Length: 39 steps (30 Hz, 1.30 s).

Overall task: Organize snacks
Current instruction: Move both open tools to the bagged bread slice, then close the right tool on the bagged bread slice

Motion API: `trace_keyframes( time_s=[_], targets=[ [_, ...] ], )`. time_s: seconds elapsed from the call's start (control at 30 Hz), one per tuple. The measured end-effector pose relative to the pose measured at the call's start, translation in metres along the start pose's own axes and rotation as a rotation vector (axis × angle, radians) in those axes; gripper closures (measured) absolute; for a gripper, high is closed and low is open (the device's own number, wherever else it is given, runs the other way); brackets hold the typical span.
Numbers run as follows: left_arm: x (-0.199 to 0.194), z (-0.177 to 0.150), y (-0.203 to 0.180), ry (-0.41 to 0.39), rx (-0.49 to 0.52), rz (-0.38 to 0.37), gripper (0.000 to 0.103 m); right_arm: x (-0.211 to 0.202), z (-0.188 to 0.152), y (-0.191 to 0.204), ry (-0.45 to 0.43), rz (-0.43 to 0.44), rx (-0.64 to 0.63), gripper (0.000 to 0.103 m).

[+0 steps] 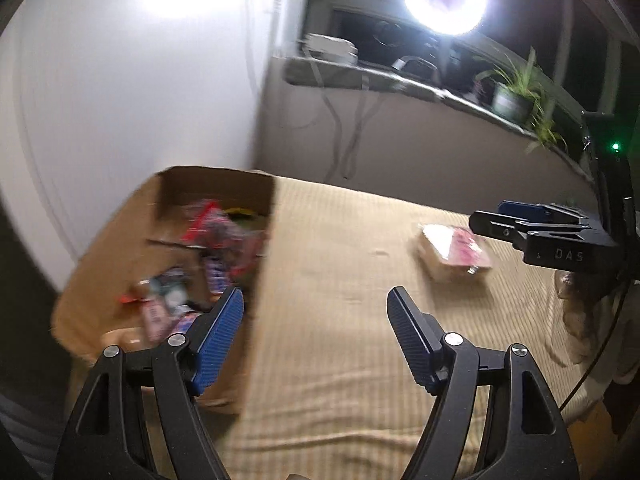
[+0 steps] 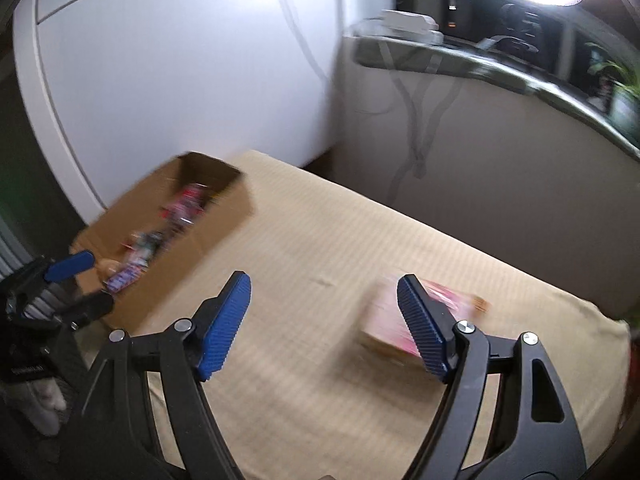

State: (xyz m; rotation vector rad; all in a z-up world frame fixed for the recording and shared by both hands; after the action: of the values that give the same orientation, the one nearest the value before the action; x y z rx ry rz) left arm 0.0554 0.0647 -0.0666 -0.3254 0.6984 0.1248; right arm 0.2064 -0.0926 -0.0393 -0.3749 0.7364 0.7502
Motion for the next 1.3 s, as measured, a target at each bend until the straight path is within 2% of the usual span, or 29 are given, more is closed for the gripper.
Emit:
trace_keyframes(
  time_s=[0.07, 0.13, 0.27, 0.5, 0.63, 0.77, 0.93, 1.07, 1.13, 1.27, 1.3],
  targets=[
    [0.009, -0.001, -0.013, 0.015, 0.008, -0.023, 0.029, -0.006, -0.013, -0.02, 0.013, -0.025, 0.022, 0.022],
    [0.022, -0.001, -0.026, 0.044, 0.0, -0.069, 0.029, -0.009, -0.025, -0.039, 0.031, -0.044, 0.056, 0.015],
    [0.048, -0.003, -0.047, 0.098, 0.003, -0.117, 0.029, -0.01, -0.046, -0.076, 0.057, -0.088, 0.122, 0.014],
    [0.093, -0.006, -0.073, 0.205, -0.041, -0.173, 0.029, 0.007, -0.071, -0.122, 0.103, -0.022, 0.265, 0.014],
    [0.111, 0.0, -0.088, 0.227, -0.02, -0.2, 0.029, 0.024, -0.078, -0.131, 0.129, -0.005, 0.292, 0.014],
    [0.128, 0.005, -0.093, 0.282, -0.104, -0.268, 0.029, 0.039, -0.078, -0.131, 0.142, 0.07, 0.324, 0.014],
    [0.144, 0.009, -0.096, 0.315, -0.146, -0.289, 0.031, 0.05, -0.075, -0.129, 0.144, 0.111, 0.341, 0.014],
    [0.155, 0.008, -0.101, 0.337, -0.107, -0.281, 0.031, 0.057, -0.073, -0.132, 0.147, 0.147, 0.369, 0.014],
    [0.16, 0.007, -0.105, 0.354, -0.084, -0.281, 0.031, 0.061, -0.074, -0.134, 0.153, 0.17, 0.387, 0.016],
    [0.173, 0.001, -0.112, 0.394, -0.043, -0.268, 0.03, 0.074, -0.079, -0.136, 0.194, 0.233, 0.431, 0.036],
    [0.174, 0.002, -0.113, 0.397, -0.046, -0.268, 0.029, 0.077, -0.081, -0.136, 0.203, 0.252, 0.444, 0.036]
  ],
)
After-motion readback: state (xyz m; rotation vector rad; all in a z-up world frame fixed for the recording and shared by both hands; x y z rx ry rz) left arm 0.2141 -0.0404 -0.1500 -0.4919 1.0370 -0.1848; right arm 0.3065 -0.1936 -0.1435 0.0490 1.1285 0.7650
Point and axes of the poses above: each gripper's, at about its wrist camera, not at the fingertips, and x roughly the way its jaws point, y to its left, z to its top, the point moved 5 cm from there along x, roughly the way its jaws point, and after that the axes turned 8 degrees about -x, right-handed, at the moved point
